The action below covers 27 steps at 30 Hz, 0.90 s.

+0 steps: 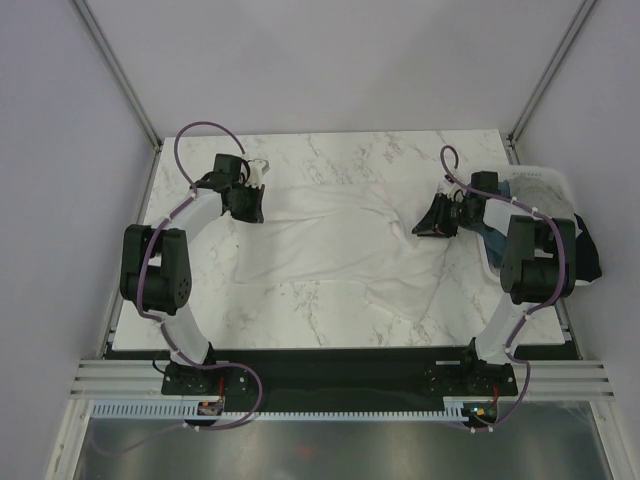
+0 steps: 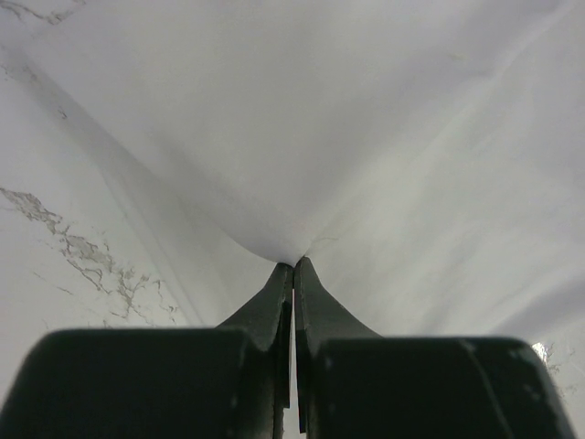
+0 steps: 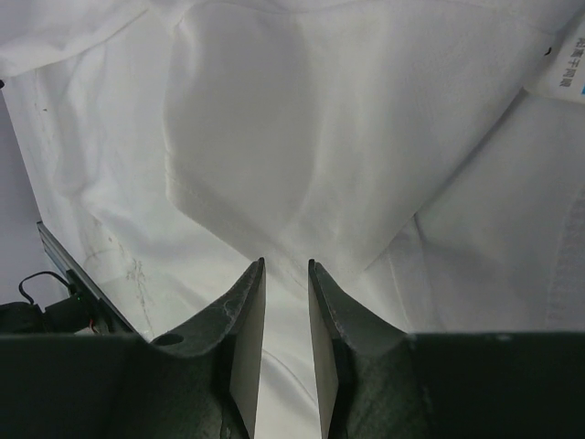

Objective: Fold and stack the t-shirts
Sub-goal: Fold the tshirt

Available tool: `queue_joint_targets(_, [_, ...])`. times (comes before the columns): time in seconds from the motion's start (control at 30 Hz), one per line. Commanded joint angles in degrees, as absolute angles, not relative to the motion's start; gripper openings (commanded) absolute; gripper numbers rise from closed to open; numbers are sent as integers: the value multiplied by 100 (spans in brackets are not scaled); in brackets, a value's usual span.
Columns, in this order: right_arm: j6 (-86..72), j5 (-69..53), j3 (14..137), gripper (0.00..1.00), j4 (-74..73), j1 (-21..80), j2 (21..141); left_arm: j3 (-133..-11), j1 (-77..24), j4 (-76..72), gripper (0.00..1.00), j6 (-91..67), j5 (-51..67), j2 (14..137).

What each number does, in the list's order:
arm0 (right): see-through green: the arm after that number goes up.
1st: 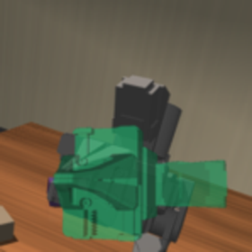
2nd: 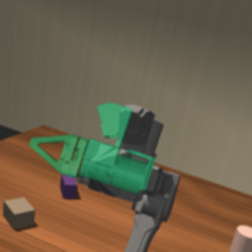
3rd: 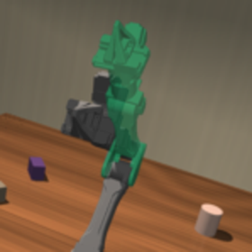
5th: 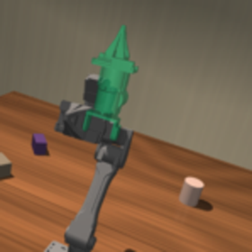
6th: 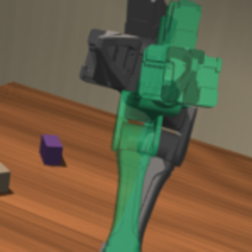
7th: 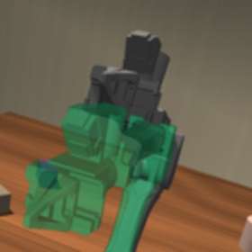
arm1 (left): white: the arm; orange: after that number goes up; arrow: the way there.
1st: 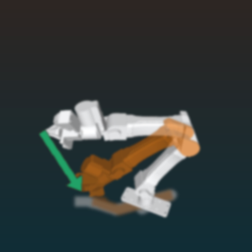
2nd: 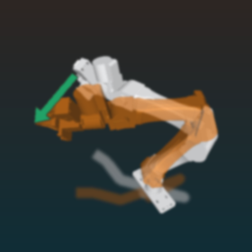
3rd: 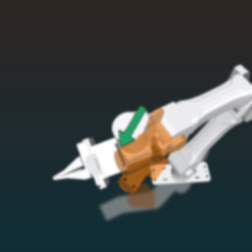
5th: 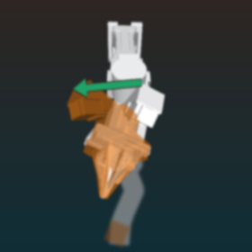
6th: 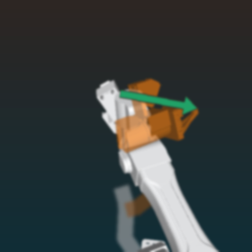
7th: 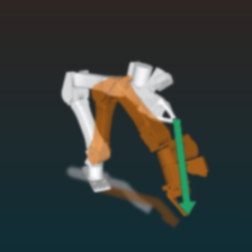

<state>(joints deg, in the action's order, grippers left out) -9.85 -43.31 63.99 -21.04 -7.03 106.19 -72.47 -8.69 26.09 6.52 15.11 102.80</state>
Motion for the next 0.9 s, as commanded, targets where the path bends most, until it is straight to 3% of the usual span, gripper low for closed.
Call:
queue_joint_targets(0.0, [-923, -4588, 6354, 33, -2232, -703, 10582, -7260, -844, 2487, 2, 809, 1485, 10169])
queue_joint_targets(0.87, [-650, -4078, 6776, 36, -2646, -659, 11329, -7207, -835, 2479, 2, 817, 1521, 10116])
